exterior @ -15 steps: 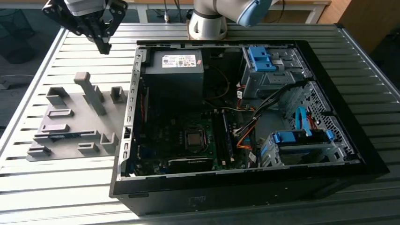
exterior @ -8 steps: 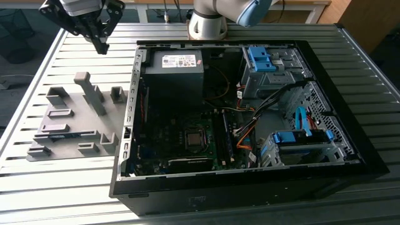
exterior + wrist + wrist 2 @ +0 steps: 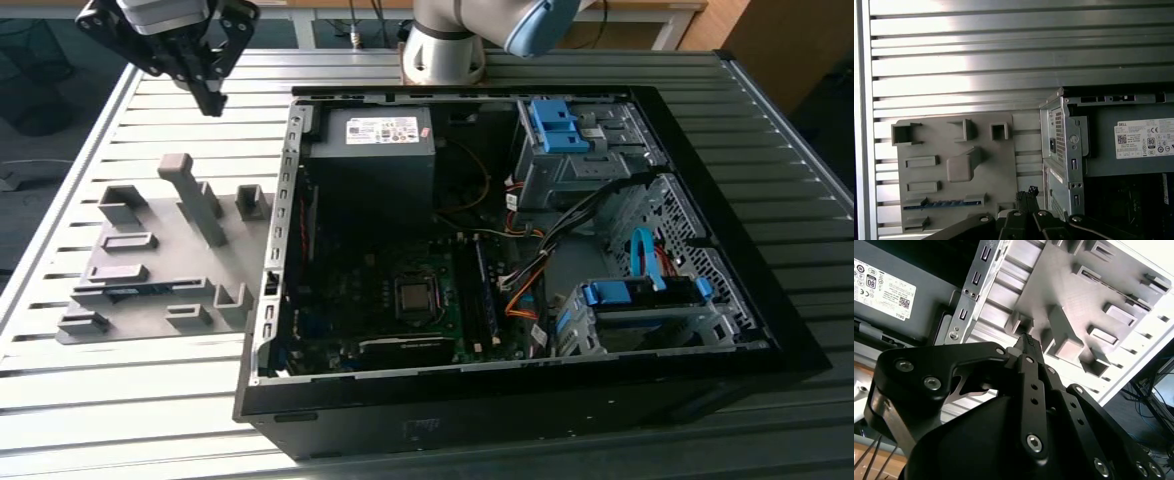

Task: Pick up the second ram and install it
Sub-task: 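Reach for the second ram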

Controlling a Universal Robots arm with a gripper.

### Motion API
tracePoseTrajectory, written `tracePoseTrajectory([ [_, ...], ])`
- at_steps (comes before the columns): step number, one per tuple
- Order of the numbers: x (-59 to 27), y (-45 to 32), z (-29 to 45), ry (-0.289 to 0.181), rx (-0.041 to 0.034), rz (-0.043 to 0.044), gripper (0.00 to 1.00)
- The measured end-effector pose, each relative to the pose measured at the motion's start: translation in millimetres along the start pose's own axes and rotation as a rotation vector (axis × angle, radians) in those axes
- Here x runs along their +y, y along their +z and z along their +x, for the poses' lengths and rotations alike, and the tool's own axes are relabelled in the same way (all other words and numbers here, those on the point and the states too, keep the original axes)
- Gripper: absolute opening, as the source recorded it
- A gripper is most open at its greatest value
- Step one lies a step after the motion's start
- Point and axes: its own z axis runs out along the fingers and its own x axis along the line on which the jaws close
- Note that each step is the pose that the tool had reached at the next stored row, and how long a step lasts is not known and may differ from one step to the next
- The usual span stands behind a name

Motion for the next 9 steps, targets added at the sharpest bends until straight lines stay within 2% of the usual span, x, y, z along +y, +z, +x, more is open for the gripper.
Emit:
tracePoseTrajectory([
  [9,-0.4,-0.1,5.7,0.0,0.0,0.0,0.11],
])
